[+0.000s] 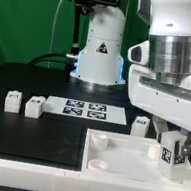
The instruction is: Assemble one leg
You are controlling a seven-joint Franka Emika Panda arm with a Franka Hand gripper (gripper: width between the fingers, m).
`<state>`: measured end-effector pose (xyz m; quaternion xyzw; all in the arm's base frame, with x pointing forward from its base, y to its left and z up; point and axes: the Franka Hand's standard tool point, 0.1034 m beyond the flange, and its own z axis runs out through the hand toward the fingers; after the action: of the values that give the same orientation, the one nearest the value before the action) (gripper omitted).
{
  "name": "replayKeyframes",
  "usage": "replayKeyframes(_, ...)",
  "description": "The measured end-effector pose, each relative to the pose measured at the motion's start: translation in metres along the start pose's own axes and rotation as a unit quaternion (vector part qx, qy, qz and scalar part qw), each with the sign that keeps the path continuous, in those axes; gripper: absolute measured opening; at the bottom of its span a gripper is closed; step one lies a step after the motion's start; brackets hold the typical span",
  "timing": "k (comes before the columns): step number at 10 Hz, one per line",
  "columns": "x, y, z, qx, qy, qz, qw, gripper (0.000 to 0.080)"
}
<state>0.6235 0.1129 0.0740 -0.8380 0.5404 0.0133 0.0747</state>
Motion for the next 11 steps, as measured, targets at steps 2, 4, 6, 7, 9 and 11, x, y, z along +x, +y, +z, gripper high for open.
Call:
replayKeyframes(2, 0.0, 0.0, 0.0, 0.001, -0.001, 0.04, 0.999, 0.0291)
replayKeyframes(4, -0.002, 0.0, 0.0, 0.001, -0.002, 0.016, 1.0, 0.0588)
replayKeyframes(6, -0.004, -0.001, 0.001, 0.001, -0.002, -0.004, 1.0, 0.0636)
replayKeyframes(7, -0.006, -0.001, 0.001, 0.0, -0.002, -0.086, 0.996, 0.0636)
replayKeyframes(9, -0.013, -0.003, 0.002, 0.0, -0.003, -0.228, 0.974, 0.0649)
replayKeyframes(11, -0.01, -0.002, 0.003, -0.005, -0.005, -0.351, 0.936, 0.0649)
